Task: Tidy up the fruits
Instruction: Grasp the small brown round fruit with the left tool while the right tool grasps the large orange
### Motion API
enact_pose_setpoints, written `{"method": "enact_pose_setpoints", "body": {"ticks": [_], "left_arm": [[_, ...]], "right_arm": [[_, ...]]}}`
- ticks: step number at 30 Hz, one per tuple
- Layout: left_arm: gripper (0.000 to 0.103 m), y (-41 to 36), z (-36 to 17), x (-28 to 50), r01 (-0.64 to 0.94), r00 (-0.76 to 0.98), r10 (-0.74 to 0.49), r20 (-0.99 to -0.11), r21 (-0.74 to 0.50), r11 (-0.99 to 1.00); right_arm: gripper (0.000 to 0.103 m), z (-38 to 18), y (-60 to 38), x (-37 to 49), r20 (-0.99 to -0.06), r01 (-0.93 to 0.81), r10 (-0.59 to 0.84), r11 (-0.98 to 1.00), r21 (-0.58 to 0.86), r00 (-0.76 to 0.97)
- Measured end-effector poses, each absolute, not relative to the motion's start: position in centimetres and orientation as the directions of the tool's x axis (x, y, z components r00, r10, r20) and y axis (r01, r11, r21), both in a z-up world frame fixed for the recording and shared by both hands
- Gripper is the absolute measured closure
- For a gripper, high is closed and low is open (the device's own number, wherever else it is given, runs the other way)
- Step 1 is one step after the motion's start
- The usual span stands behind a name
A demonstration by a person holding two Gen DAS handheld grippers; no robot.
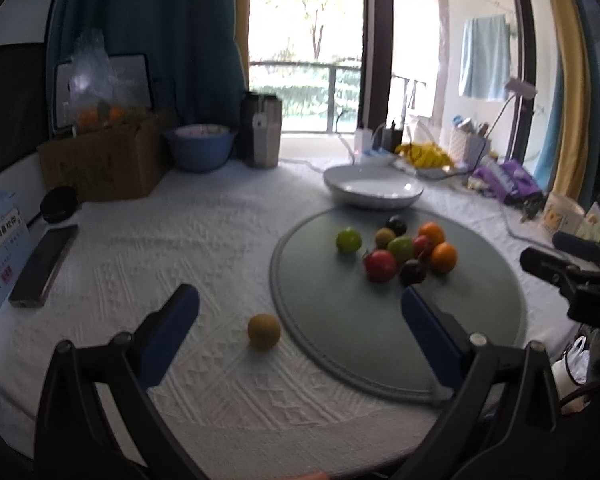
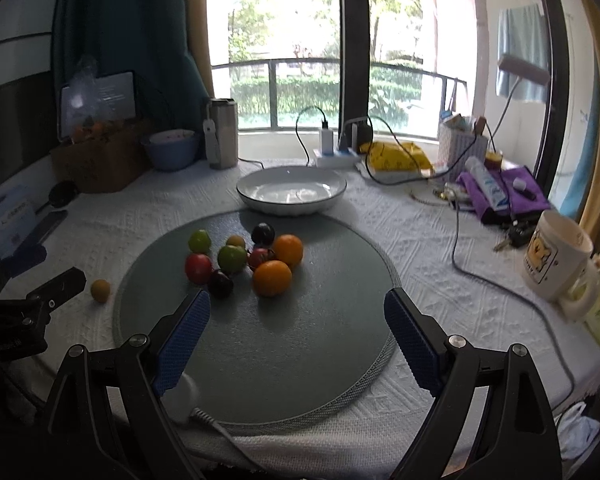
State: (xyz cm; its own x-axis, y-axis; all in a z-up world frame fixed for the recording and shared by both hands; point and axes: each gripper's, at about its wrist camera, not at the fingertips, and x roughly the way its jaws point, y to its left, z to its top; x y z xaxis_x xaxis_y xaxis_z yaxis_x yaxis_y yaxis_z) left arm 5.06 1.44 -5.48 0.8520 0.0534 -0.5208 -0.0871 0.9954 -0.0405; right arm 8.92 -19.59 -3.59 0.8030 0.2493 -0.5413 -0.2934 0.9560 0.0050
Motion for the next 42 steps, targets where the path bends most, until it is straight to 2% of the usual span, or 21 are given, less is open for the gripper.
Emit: {"method": "enact_pose_setpoints", "body": {"ticks": [8, 10, 11, 16, 18, 21, 22, 26, 30, 37, 39, 41, 42], "left_arm": [[0.002, 3.5, -7.8, 7.7, -0.149, 0.773, 0.079, -0.630, -0.059, 0.987], [0.007, 4.1, -8.4, 8.2, -0.159, 0.752, 0.069, -0.655, -0.078, 0.984], [0.014, 4.3, -8.7, 8.4, -0.159, 0.739, 0.062, -0.671, -0.085, 0.984], [0.020, 4.7, -9.2, 9.3, -0.163, 0.714, 0.062, -0.698, -0.079, 0.983], [0.029, 4.7, -9.4, 9.6, -0.165, 0.705, 0.065, -0.706, -0.075, 0.983], [0.041, 4.8, -9.7, 10.0, -0.167, 0.688, 0.064, -0.722, -0.072, 0.983], [0.049, 4.7, -10.0, 10.3, -0.166, 0.679, 0.060, -0.732, -0.073, 0.983], [0.059, 4.4, -10.3, 10.7, -0.158, 0.664, 0.045, -0.746, -0.081, 0.984], [0.063, 4.0, -10.2, 11.1, -0.151, 0.652, 0.045, -0.757, -0.071, 0.986], [0.071, 4.0, -10.0, 11.5, -0.159, 0.644, 0.050, -0.763, -0.070, 0.985], [0.076, 4.1, -10.1, 11.7, -0.160, 0.645, 0.047, -0.763, -0.074, 0.984], [0.076, 4.1, -10.0, 11.8, -0.164, 0.643, 0.048, -0.765, -0.076, 0.984], [0.076, 4.1, -10.1, 11.8, -0.165, 0.643, 0.047, -0.765, -0.078, 0.983]], "right_arm": [[0.012, -5.1, -19.3, 11.9, -0.595, -0.301, 0.258, 0.953, 0.029, 0.761], [0.012, -5.6, -19.2, 12.6, -0.608, -0.308, 0.263, 0.951, 0.033, 0.749], [0.012, -5.8, -19.1, 12.9, -0.617, -0.312, 0.268, 0.949, 0.038, 0.740], [0.012, -6.5, -18.6, 14.3, -0.641, -0.332, 0.287, 0.942, 0.053, 0.712], [0.013, -6.7, -18.5, 14.8, -0.651, -0.337, 0.294, 0.939, 0.062, 0.699], [0.020, -7.2, -18.3, 15.7, -0.666, -0.349, 0.301, 0.935, 0.065, 0.683], [0.023, -7.3, -18.2, 15.8, -0.672, -0.352, 0.303, 0.934, 0.067, 0.675], [0.031, -7.8, -17.9, 16.8, -0.690, -0.375, 0.320, 0.924, 0.076, 0.649], [0.046, -8.3, -17.4, 17.8, -0.710, -0.397, 0.336, 0.914, 0.086, 0.619], [0.048, -8.7, -16.6, 18.9, -0.720, -0.445, 0.378, 0.889, 0.107, 0.582], [0.053, -8.9, -16.4, 19.1, -0.728, -0.456, 0.385, 0.883, 0.111, 0.568], [0.062, -9.1, -16.1, 19.3, -0.737, -0.471, 0.391, 0.875, 0.111, 0.552], [0.063, -9.0, -16.0, 19.3, -0.735, -0.477, 0.393, 0.872, 0.108, 0.552]]}}
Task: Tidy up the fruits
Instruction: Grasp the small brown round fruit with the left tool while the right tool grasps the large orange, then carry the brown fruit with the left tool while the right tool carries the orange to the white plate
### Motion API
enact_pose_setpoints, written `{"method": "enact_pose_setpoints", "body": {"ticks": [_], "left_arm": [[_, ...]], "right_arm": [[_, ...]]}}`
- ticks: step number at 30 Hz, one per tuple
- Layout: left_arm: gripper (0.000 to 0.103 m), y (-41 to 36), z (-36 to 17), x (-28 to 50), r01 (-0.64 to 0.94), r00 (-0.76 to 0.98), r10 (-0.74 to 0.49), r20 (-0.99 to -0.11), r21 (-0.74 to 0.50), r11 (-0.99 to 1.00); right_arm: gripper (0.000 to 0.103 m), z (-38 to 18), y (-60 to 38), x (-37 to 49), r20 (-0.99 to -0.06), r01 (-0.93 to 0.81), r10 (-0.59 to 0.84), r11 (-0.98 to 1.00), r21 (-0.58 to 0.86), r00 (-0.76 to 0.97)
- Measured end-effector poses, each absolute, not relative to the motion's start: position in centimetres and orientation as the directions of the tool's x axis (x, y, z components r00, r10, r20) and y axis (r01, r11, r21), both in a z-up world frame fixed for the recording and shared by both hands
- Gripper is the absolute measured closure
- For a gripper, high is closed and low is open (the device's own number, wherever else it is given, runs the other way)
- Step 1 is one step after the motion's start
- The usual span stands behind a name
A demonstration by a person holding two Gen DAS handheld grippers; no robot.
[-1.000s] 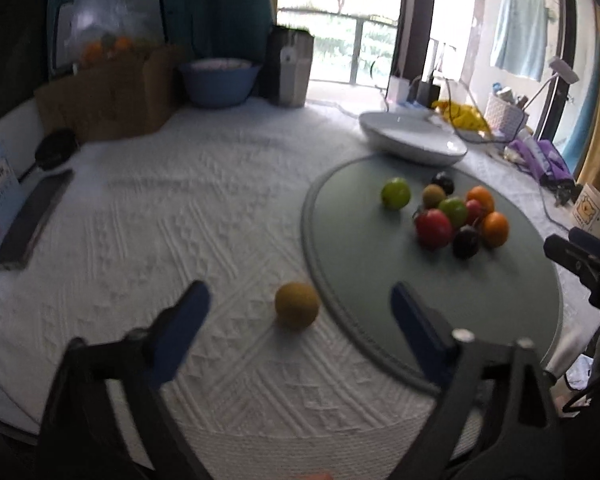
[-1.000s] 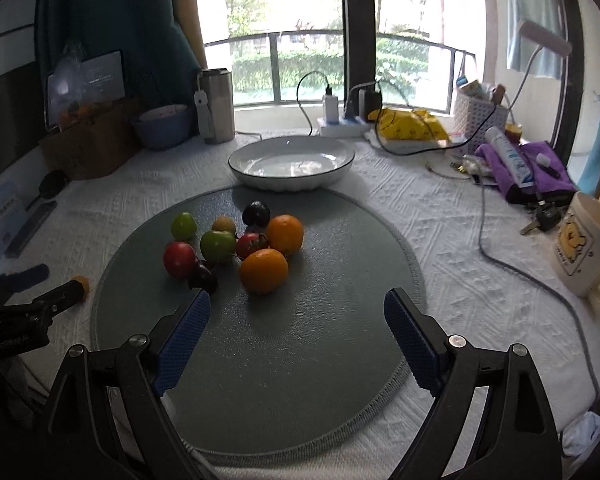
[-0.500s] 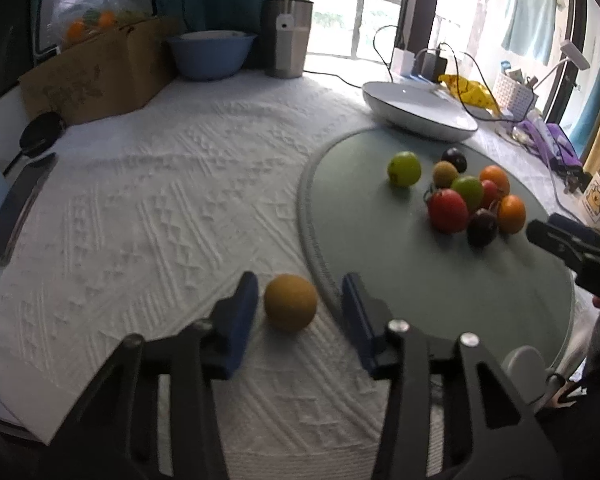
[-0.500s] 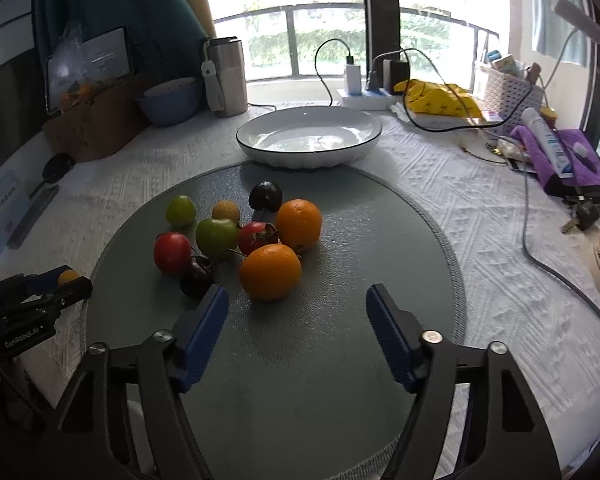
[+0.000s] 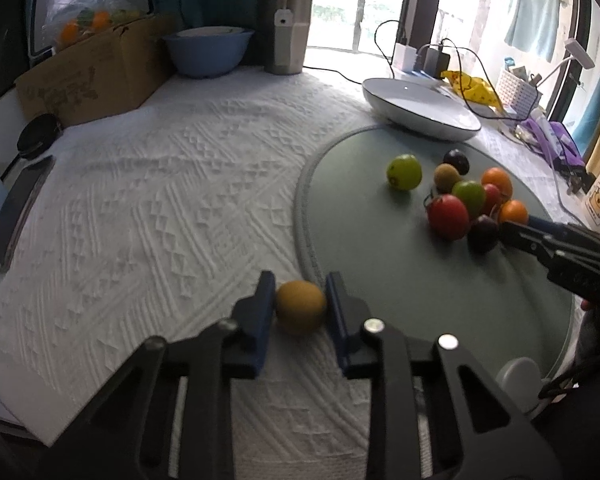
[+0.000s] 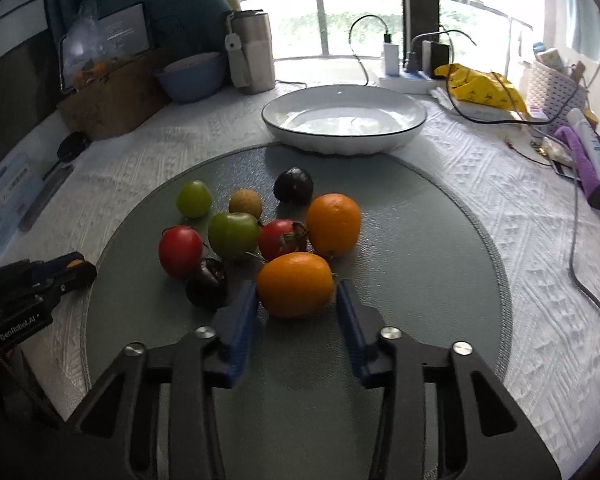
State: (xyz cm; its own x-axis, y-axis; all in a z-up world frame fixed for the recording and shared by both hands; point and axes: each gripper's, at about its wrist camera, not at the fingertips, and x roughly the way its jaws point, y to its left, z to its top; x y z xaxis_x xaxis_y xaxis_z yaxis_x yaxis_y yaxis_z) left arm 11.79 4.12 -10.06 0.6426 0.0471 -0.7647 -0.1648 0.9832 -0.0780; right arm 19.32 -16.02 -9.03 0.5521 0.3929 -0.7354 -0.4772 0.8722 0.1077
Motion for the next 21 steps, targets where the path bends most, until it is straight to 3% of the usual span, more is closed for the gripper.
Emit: {"method": "enact_pose_setpoints", "body": {"ticks": [21], "left_arm": [[0.076, 0.9, -6.1, 14.8, -0.070, 0.726, 0.019, -0.687, -0.046, 0.996]], "right_arm": [[0.063, -6.0, -19.2, 19.4, -0.655, -0.451, 0.414, 0.884, 0.124, 0.631]]}}
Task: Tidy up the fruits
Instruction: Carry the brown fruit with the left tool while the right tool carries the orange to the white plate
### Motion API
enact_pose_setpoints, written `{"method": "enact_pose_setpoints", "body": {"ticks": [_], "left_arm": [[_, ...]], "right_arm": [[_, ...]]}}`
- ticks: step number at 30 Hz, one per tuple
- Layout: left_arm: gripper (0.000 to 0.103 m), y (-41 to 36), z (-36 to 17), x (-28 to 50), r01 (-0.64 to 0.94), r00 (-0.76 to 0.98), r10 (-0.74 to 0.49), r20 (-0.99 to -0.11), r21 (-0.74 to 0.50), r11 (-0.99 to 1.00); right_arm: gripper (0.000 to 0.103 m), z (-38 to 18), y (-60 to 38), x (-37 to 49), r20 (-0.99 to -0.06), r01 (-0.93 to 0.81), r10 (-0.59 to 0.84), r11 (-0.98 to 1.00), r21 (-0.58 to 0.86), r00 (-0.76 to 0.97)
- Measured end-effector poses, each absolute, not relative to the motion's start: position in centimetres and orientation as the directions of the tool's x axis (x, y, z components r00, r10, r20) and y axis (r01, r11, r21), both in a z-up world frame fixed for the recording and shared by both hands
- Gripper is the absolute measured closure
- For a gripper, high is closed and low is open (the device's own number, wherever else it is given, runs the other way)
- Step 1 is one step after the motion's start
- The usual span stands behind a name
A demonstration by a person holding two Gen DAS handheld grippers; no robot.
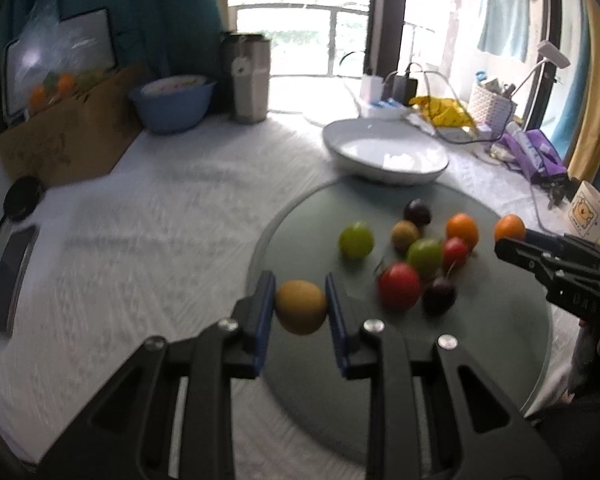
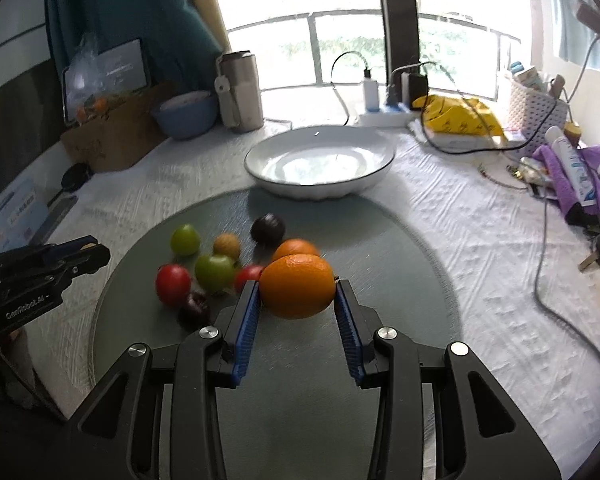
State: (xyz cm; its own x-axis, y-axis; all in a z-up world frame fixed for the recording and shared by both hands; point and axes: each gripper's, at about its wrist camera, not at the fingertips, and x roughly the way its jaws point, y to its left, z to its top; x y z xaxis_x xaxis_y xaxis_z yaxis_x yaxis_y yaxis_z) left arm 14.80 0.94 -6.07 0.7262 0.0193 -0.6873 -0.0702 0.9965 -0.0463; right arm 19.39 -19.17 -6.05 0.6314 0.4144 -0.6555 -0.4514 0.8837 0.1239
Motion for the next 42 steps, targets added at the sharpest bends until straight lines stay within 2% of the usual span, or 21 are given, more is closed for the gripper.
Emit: {"method": "enact_pose_setpoints", "body": {"ticks": [13, 23, 32, 42], "left_arm": [[0.076, -1.5, -3.3, 19.7, 0.047, 0.778, -0.060, -0.625, -0.037, 0.998], [0.076, -1.4, -3.0, 24.4, 0.114, 0.772, -0.129, -0.622, -0.064, 0.991], [0.076, -2.1, -2.5, 28.0, 0.136, 0.776, -0.177, -0.606, -0.113, 0.984], [0.076, -2.1, -4.3, 32.4, 0.114, 0.730, -0.198, -0.654, -0.169, 0.979]], "right_arm": [[0.063, -4.8, -20.1, 22.4, -0.596, -0.453, 0.441, 0.880, 0.141, 0.671], [0.063, -3.8, -18.4, 24.8, -0.579, -0.492, 0.482, 0.857, 0.154, 0.658], [0.063, -3.8, -16.6, 28.0, -0.605, -0.506, 0.475, 0.852, 0.134, 0.639], [0.063, -5.0, -16.0, 32.1, -0.648, -0.491, 0.435, 0.865, 0.107, 0.625]]}}
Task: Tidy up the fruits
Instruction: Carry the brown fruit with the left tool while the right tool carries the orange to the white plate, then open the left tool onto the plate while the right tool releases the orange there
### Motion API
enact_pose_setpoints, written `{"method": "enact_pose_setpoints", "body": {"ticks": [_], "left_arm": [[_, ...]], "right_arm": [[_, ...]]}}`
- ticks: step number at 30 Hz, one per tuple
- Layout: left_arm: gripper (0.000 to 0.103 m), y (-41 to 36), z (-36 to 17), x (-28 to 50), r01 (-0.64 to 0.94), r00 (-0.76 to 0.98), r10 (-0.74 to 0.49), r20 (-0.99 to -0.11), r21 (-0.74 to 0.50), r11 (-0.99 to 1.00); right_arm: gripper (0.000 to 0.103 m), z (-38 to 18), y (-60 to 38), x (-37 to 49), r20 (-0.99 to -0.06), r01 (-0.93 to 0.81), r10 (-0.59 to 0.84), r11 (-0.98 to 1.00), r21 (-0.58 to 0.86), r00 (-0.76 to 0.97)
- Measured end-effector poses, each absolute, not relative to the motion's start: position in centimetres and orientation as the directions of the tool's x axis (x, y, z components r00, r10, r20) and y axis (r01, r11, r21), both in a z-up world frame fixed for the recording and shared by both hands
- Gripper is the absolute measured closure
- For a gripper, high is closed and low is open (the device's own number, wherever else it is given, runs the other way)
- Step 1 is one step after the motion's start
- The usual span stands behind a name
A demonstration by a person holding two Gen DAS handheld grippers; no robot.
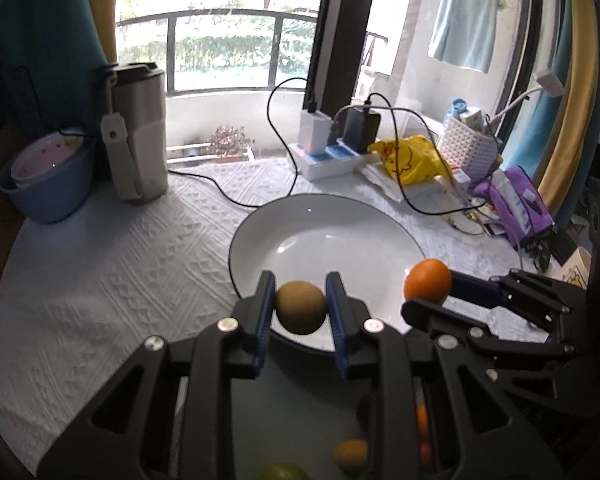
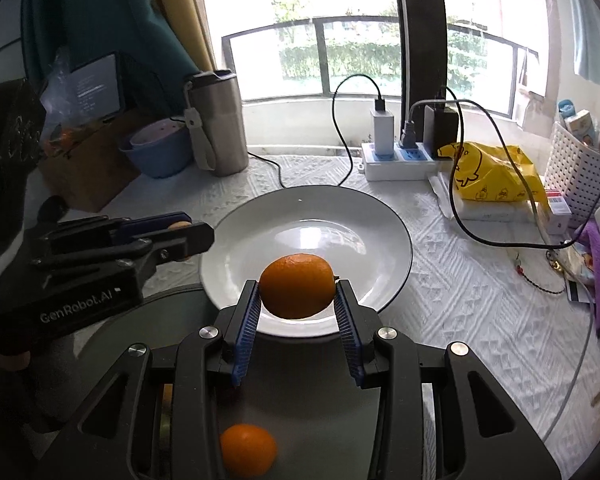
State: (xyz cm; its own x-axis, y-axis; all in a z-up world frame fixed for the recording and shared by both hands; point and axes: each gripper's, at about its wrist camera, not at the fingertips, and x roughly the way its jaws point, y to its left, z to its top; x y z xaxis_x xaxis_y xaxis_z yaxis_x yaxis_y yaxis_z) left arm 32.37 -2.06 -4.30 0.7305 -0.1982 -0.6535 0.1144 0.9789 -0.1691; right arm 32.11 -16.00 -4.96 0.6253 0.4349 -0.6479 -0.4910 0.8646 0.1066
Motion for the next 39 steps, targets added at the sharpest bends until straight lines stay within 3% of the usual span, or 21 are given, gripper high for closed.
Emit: {"method": "enact_pose_setpoints", "body": {"ticks": [20, 35, 37, 38, 39], "left_arm": [[0.075, -1.1, -5.9, 35.9, 0.041, 0.680, -0.167, -0.714, -0.190, 0.981], [0.072, -1.4, -3.6, 32.1, 0.051, 0.720, -0.174, -0.672, -0.199, 0.979], [0.069, -1.3, -3.3, 31.4, 0.047, 0.726, -0.173, -0.666, -0.203, 0.978], [0.056, -1.3, -3.1, 31.1, 0.047, 0.728, -0.174, -0.663, -0.205, 0.978], [0.054, -1.2, -2.9, 30.7, 0.047, 0.733, -0.178, -0.657, -0.211, 0.976]], "right_arm": [[0.062, -6.7, -15.3, 35.2, -0.690, -0.463, 0.388, 0.882, 0.086, 0.611], [0.058, -4.5, -16.2, 32.0, -0.656, -0.441, 0.372, 0.895, 0.065, 0.657], [0.058, -4.3, -16.3, 31.4, -0.653, -0.441, 0.372, 0.895, 0.065, 0.660], [0.058, -4.1, -16.4, 31.0, -0.651, -0.441, 0.372, 0.895, 0.064, 0.661], [0.058, -4.0, -16.5, 30.7, -0.651, -0.440, 0.373, 0.895, 0.065, 0.661]]}}
